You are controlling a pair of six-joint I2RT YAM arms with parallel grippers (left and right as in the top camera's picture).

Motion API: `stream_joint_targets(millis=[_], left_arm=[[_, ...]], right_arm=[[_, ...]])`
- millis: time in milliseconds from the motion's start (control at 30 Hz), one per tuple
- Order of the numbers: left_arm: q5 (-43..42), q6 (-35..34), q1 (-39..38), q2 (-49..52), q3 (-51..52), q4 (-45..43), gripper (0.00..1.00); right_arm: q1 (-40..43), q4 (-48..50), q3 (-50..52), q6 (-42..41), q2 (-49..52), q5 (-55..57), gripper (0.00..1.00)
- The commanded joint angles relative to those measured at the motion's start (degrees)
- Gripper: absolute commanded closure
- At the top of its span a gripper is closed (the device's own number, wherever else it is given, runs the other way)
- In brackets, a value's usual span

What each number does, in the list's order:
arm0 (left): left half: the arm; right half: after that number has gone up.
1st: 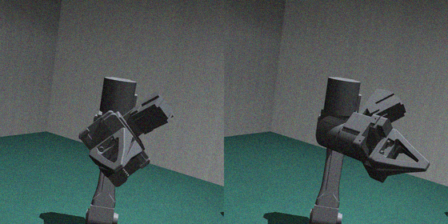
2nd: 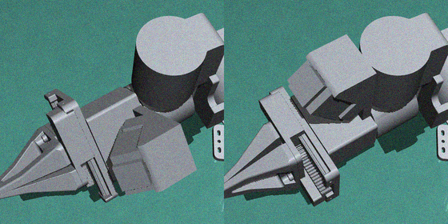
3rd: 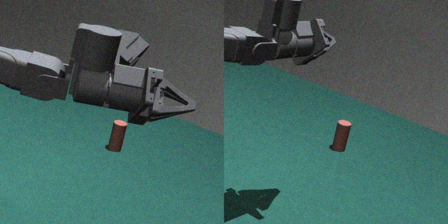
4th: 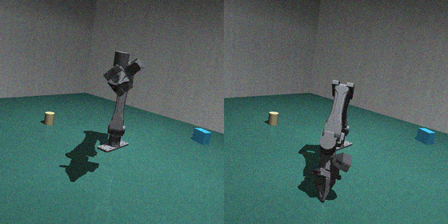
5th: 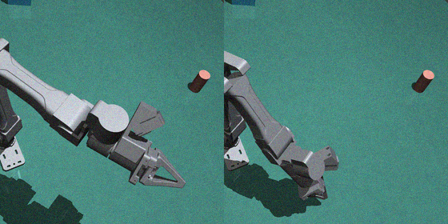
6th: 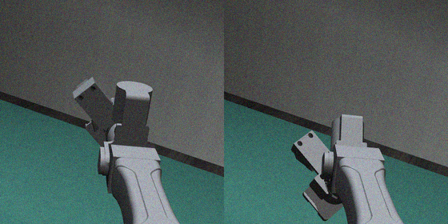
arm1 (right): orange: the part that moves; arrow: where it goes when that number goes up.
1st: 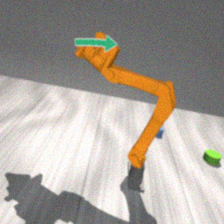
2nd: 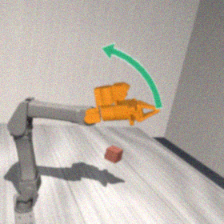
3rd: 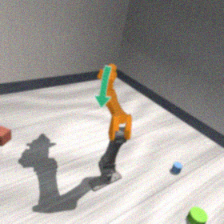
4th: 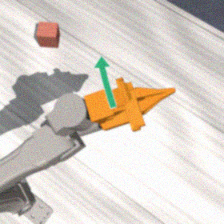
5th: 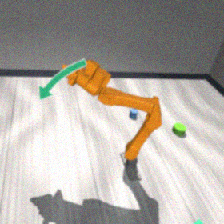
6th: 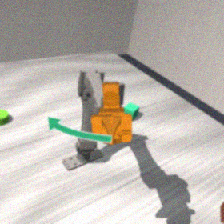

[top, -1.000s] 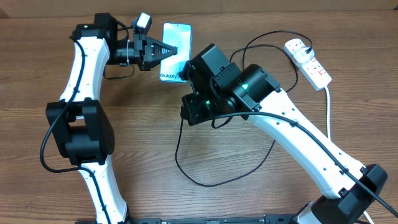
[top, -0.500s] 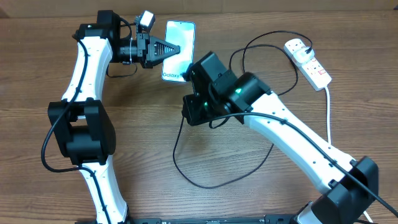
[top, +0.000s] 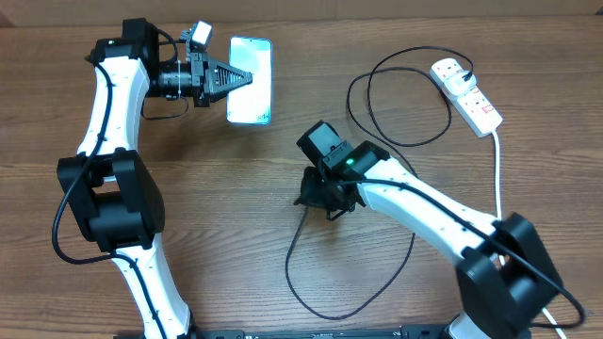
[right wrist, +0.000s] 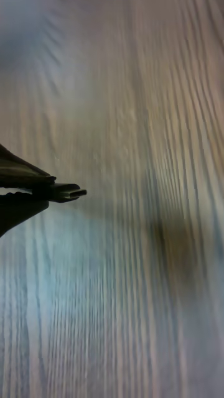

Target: Plug charger to phone and switch on socket

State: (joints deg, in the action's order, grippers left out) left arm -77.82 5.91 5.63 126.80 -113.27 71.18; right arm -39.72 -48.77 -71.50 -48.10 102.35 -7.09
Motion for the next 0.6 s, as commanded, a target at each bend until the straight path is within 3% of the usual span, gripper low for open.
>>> stream_joint_targets(millis=[0,67,100,367,567], left_arm=[[-0.98,-0.79,-0.28,-1.03,-1.75,0.24,0.96],[-0.96,-0.79,-0.28,-1.03,-1.75,0.24,0.96],[-0.94,-0.79,-0.28,-1.03,-1.75,0.24,0.96],[1.60,-0.79,-0.28,-1.03,-1.75,0.37,0.96],[1.62,-0.79,-0.28,-1.03,-1.75,0.31,0.96]], right_arm=[[0.37,0.04,0.46,-5.70,2.34,0.68,0.83],[0.39,-0.24,0.46,-5.68,2.54,-0.13,0.67],[0.39,-0.50,0.46,-5.68,2.54,-0.24,0.65],[2.86,-0.46,-0.98,-5.53,2.54,-0.37,0.58],[6.23,6.80,-1.97,-3.74,3.56,-0.79,0.55]])
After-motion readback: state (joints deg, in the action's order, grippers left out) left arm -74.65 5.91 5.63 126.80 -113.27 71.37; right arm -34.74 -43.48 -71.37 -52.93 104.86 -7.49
